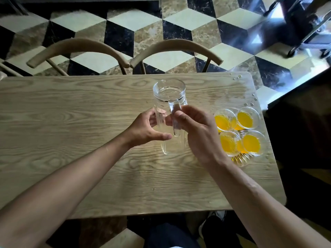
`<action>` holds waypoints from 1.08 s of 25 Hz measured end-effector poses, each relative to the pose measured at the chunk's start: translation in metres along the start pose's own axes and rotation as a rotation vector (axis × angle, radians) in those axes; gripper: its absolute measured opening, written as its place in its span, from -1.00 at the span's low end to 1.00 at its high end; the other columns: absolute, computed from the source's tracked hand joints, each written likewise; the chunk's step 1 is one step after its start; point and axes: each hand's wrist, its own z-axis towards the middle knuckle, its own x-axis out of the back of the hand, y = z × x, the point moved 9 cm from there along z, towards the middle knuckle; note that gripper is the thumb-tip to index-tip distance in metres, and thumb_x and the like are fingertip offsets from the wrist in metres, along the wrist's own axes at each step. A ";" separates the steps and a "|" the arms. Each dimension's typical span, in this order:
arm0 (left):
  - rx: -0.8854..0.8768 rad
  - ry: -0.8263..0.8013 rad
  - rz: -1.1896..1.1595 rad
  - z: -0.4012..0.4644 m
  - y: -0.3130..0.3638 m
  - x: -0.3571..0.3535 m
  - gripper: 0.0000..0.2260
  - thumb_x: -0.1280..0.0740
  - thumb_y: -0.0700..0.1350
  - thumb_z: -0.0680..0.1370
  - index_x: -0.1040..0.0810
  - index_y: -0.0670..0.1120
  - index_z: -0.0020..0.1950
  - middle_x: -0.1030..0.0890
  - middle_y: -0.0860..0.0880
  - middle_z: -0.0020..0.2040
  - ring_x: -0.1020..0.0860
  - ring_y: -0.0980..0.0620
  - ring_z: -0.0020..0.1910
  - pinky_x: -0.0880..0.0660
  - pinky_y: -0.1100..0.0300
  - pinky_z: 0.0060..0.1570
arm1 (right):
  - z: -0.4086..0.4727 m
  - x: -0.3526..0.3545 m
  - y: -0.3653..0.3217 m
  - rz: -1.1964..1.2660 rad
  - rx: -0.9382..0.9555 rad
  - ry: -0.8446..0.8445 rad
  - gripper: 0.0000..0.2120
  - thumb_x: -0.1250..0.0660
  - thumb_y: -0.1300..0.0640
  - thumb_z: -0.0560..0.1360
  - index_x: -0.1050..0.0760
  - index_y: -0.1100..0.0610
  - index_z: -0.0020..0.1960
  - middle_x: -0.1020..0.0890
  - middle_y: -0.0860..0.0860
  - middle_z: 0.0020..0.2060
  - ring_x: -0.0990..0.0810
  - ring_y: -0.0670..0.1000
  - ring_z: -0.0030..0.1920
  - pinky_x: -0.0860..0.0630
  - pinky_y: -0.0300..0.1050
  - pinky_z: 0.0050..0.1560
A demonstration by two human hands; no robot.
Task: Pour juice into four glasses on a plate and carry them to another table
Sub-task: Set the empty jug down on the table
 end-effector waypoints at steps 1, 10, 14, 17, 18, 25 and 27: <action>0.001 0.003 0.010 0.003 -0.001 0.002 -0.38 -0.68 -0.35 0.27 -0.53 0.04 0.19 -0.74 0.26 0.01 -0.68 0.23 0.15 -0.52 0.32 0.28 | 0.001 -0.001 0.001 0.011 0.008 0.002 -0.84 -0.31 0.22 0.52 -0.65 0.24 -0.02 -0.74 0.12 -0.18 -0.71 0.00 -0.14 -0.59 -0.22 -0.08; -0.064 -0.031 0.094 0.028 0.010 0.011 -0.40 -0.67 -0.38 0.28 -0.51 0.06 0.15 -0.68 0.12 0.09 -0.67 0.29 0.09 -0.50 0.44 0.14 | 0.010 0.000 0.015 0.052 0.013 0.001 -0.86 -0.28 0.42 0.59 -0.62 0.38 0.05 -0.72 0.11 -0.19 -0.69 -0.14 -0.20 -0.54 -0.34 -0.16; -0.098 -0.059 0.154 0.035 0.010 0.012 -0.38 -0.69 -0.33 0.27 -0.53 -0.05 0.23 -0.70 0.09 0.13 -0.66 0.24 0.17 -0.49 0.40 0.21 | 0.010 0.003 0.027 0.094 -0.004 0.039 -0.85 -0.30 0.35 0.51 -0.62 0.35 0.01 -0.73 0.15 -0.19 -0.69 -0.11 -0.19 -0.54 -0.34 -0.16; -0.103 -0.054 0.178 0.036 0.008 0.013 -0.34 -0.70 -0.32 0.25 -0.52 0.01 0.24 -0.69 0.11 0.14 -0.64 0.28 0.18 -0.47 0.42 0.22 | 0.008 0.002 0.036 0.110 -0.028 0.043 -0.79 -0.30 0.30 0.46 -0.62 0.38 0.01 -0.73 0.16 -0.19 -0.68 -0.11 -0.21 -0.53 -0.34 -0.15; -0.105 -0.048 0.186 0.036 0.009 0.014 -0.33 -0.70 -0.33 0.25 -0.51 0.06 0.22 -0.67 0.13 0.12 -0.63 0.33 0.16 -0.45 0.45 0.20 | 0.008 0.001 0.037 0.108 -0.029 0.038 -0.78 -0.30 0.30 0.45 -0.62 0.39 0.01 -0.73 0.16 -0.19 -0.68 -0.11 -0.21 -0.53 -0.33 -0.15; -0.121 -0.061 0.229 0.037 0.003 0.014 -0.30 -0.69 -0.37 0.23 -0.47 0.05 0.22 -0.61 0.19 0.08 -0.58 0.48 0.06 -0.42 0.54 0.12 | 0.006 -0.001 0.048 0.059 -0.049 0.023 -0.81 -0.32 0.28 0.44 -0.63 0.37 -0.04 -0.74 0.10 -0.20 -0.68 -0.10 -0.20 -0.54 -0.30 -0.10; -0.122 -0.065 0.228 0.037 -0.001 0.014 -0.29 -0.70 -0.34 0.23 -0.47 -0.02 0.25 -0.61 0.20 0.09 -0.58 0.48 0.07 -0.41 0.55 0.13 | 0.004 -0.001 0.050 0.050 -0.053 0.022 -0.82 -0.32 0.28 0.44 -0.63 0.34 -0.04 -0.74 0.10 -0.20 -0.69 -0.07 -0.18 -0.54 -0.27 -0.09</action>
